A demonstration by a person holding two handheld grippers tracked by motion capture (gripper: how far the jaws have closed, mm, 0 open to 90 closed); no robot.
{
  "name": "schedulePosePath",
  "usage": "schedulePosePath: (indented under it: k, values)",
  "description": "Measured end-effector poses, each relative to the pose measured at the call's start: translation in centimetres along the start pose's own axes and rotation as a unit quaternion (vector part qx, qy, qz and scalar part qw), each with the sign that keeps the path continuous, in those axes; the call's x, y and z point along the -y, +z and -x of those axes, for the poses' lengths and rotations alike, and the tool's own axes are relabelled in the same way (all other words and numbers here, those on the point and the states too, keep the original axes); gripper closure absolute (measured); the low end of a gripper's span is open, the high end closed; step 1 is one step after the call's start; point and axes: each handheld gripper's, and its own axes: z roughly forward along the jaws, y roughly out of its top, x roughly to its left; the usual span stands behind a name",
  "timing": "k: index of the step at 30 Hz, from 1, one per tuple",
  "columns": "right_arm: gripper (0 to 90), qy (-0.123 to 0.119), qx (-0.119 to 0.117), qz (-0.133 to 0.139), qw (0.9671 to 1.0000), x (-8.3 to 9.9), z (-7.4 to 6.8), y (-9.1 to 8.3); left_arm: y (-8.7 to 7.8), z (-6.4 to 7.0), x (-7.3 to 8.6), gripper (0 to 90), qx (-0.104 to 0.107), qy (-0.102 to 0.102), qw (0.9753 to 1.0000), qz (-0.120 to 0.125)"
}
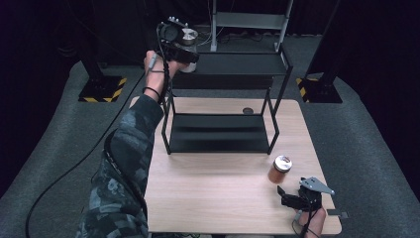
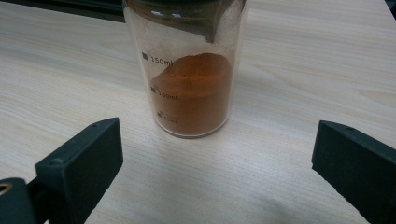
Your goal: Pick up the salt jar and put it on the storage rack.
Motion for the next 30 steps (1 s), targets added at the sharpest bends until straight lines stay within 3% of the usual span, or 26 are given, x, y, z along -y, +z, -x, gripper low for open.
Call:
schedulePosePath:
  k: [12,23,30]
  values:
    - [0.6,0.000,0.000,0.001,1.0000,0.0,0.0,0.0,1.0,-0.3,0.4,30.4,-0.001,-0.013,0.9999,-0.004]
    - [0.6,0.001,0.002,0.002,1.0000,0.1,-0.1,-0.1,1.3,-1.0,1.6,30.4,0.005,-0.041,0.9990,0.020]
    - [0.6,0.001,0.001,0.002,1.0000,0.1,0.0,-0.1,1.7,-0.9,1.7,30.4,0.001,-0.045,0.9987,0.025]
